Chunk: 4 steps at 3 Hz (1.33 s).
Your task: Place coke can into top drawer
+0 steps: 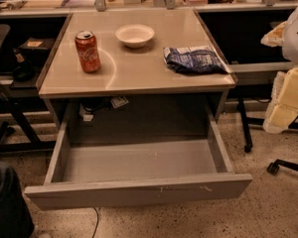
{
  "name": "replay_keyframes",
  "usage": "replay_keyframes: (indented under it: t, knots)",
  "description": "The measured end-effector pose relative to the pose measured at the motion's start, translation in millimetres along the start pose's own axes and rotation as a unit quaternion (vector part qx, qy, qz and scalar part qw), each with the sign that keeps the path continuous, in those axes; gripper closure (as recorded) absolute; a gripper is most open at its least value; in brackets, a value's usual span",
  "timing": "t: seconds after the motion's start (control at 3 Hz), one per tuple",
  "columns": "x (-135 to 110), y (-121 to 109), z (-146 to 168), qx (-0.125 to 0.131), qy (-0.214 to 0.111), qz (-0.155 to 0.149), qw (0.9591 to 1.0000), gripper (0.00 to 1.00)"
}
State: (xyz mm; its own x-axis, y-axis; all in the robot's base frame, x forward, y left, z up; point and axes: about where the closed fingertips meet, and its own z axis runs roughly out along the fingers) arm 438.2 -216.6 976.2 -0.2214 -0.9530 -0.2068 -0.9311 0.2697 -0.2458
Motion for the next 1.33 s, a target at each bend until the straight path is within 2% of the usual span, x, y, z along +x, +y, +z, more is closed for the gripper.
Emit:
replay_keyframes:
  t: [0.67,1.33]
  knots:
    - [-8.9,-4.8,2.8,0.000,-0.009,0.001,1.0000,0.00]
    - [-61.0,-27.1,55.4,-0.057,-0.040,-0.030,0.9971,0.00]
